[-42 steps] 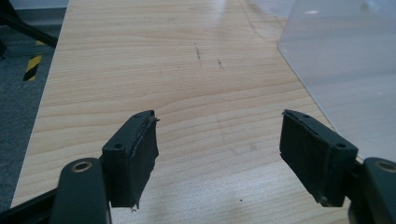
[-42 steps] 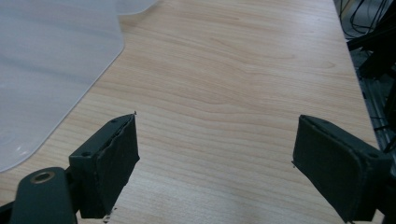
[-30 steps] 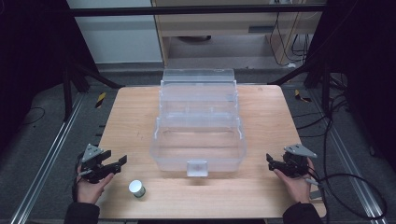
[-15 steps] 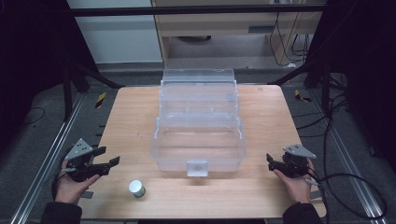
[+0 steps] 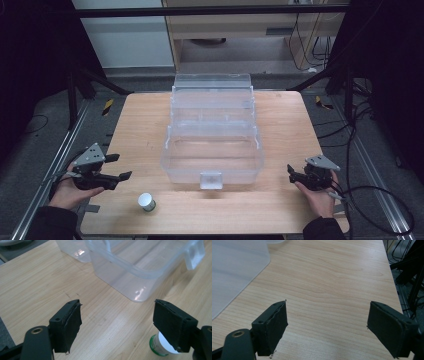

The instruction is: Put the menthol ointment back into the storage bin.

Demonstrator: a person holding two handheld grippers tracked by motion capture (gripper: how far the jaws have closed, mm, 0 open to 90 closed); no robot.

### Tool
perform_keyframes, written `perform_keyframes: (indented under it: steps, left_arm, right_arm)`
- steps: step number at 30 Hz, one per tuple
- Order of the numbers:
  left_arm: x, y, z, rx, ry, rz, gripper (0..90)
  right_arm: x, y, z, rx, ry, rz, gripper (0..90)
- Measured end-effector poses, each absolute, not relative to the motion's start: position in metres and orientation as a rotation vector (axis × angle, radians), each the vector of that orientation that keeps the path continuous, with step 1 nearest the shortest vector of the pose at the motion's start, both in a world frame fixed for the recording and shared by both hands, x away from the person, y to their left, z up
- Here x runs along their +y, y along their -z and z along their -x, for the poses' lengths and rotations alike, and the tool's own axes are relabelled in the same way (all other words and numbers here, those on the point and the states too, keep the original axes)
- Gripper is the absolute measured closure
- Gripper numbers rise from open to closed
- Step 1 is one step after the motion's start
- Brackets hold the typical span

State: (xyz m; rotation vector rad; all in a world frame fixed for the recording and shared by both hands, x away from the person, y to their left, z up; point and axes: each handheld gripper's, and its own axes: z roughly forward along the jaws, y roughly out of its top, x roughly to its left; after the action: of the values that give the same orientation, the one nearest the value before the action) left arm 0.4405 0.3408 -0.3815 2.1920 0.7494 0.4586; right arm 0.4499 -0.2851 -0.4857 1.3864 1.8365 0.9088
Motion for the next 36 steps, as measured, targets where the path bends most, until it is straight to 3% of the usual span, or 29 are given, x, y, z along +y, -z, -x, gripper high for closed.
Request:
perform_keyframes:
  steps: [36]
  left_arm:
    - [0.303, 0.388, -0.428, 0.327, -0.299, -2.588, 21.9]
  right_arm:
    - [-0.285, 0.490, -0.452, 1.898, -0.890, -1.388, 16.0]
